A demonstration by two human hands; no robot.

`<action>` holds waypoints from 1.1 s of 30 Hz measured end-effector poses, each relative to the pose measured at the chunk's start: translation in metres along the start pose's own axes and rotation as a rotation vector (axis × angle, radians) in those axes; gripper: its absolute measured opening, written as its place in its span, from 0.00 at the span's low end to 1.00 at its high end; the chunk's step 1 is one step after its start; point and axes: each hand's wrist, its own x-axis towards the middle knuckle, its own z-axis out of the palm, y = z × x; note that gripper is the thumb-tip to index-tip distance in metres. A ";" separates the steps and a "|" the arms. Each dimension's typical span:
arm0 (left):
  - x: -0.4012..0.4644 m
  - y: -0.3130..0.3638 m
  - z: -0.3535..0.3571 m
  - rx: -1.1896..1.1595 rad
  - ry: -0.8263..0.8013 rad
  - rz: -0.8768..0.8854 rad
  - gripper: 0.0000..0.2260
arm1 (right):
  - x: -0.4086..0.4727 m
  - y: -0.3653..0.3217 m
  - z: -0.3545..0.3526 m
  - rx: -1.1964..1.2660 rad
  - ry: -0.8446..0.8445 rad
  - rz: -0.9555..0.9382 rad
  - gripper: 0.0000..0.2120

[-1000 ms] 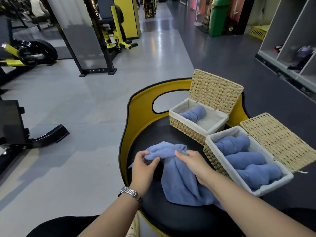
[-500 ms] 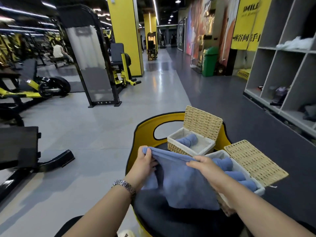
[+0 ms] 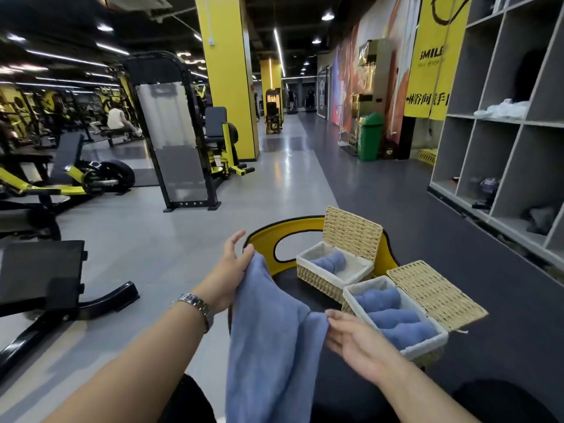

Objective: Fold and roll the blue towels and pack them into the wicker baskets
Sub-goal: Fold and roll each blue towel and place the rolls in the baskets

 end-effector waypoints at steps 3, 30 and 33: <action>-0.008 0.009 -0.025 -0.024 -0.073 0.008 0.18 | 0.000 -0.036 0.000 0.001 0.053 -0.145 0.11; -0.001 0.119 -0.053 0.524 -0.038 0.253 0.09 | -0.044 -0.221 0.031 -0.627 0.162 -0.615 0.17; 0.002 0.116 -0.049 0.626 0.049 0.318 0.07 | -0.044 -0.217 0.029 -0.885 0.240 -0.628 0.17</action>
